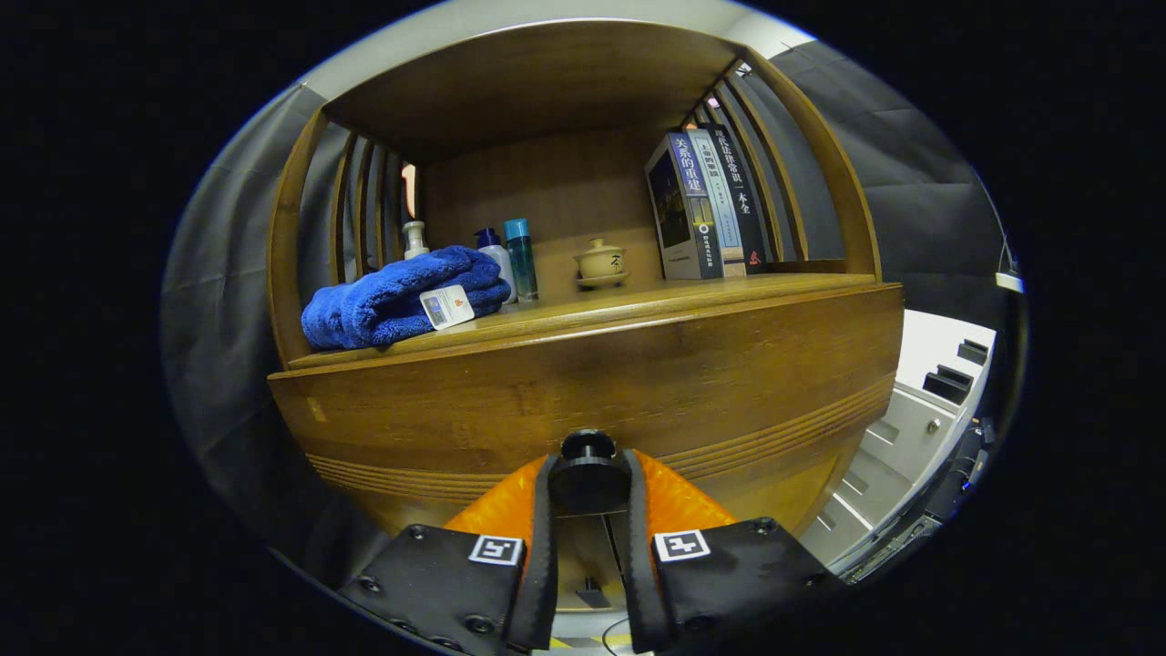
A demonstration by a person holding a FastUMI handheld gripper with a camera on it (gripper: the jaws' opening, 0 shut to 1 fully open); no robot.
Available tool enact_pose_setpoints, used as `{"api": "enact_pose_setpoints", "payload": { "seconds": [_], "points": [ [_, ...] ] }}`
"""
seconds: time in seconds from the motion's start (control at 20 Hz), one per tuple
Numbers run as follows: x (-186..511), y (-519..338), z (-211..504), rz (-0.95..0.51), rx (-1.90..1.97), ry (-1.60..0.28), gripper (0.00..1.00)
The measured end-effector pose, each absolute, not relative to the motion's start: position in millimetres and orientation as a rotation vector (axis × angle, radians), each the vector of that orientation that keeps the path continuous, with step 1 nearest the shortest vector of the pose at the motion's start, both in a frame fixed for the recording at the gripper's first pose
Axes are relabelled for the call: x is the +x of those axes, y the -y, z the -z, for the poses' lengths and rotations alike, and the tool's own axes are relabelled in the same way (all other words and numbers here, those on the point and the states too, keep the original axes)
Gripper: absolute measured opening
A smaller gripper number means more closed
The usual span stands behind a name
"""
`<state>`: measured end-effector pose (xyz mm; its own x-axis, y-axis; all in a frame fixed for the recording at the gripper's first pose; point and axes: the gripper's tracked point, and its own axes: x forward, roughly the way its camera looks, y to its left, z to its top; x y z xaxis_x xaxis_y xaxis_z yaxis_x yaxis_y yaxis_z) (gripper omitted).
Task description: Pull open the drawer, take out the items inside it, and place them on the countertop above the cabinet.
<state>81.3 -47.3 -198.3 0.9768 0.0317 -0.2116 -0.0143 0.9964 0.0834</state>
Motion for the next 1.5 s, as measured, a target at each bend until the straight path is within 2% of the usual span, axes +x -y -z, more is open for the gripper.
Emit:
{"api": "enact_pose_setpoints", "payload": {
  "seconds": [1.5],
  "points": [
    [-43.6, 51.8, 199.3, -0.006, 0.042, -0.262, 0.39]
  ]
}}
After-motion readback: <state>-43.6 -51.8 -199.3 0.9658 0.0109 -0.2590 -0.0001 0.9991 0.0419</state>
